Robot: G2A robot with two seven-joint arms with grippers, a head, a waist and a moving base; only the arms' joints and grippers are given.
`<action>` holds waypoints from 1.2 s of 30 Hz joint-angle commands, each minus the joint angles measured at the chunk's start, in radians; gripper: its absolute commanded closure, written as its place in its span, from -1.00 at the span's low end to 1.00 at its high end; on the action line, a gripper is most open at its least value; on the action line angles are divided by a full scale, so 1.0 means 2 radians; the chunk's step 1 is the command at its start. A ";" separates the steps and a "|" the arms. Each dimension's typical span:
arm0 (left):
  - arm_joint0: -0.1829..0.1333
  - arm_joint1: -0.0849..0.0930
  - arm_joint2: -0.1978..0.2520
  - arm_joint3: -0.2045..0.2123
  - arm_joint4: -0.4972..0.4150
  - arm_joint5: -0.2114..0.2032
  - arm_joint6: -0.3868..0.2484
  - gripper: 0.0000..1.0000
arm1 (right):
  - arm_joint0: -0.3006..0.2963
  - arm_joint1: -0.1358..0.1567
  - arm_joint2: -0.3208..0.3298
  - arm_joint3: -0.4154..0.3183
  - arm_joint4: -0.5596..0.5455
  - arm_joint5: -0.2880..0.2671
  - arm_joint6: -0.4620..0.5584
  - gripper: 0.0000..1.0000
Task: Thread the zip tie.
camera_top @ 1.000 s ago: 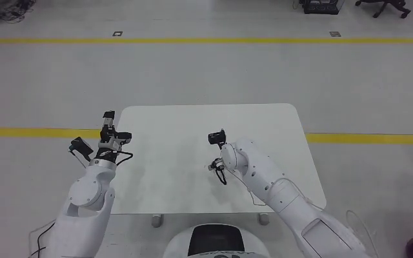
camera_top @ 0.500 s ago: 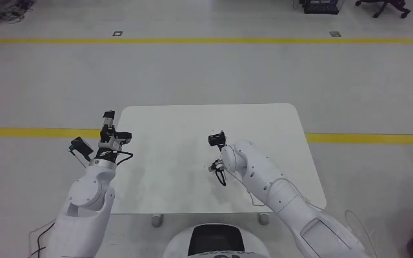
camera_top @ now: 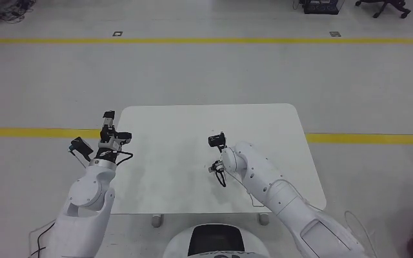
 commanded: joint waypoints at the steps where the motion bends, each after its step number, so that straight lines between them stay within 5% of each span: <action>1: 0.000 0.000 0.000 0.000 0.000 0.000 0.000 -1.00 | 0.000 0.000 0.000 0.000 0.000 0.000 0.000 -1.00; 25: 0.000 0.000 0.000 0.000 0.000 0.000 0.000 -1.00 | -0.005 -0.001 -0.001 0.006 0.001 -0.006 -0.016 -1.00; 36: 0.000 0.000 0.000 0.000 0.000 0.000 0.000 -1.00 | -0.020 -0.001 -0.001 -0.011 -0.018 0.015 -0.038 -1.00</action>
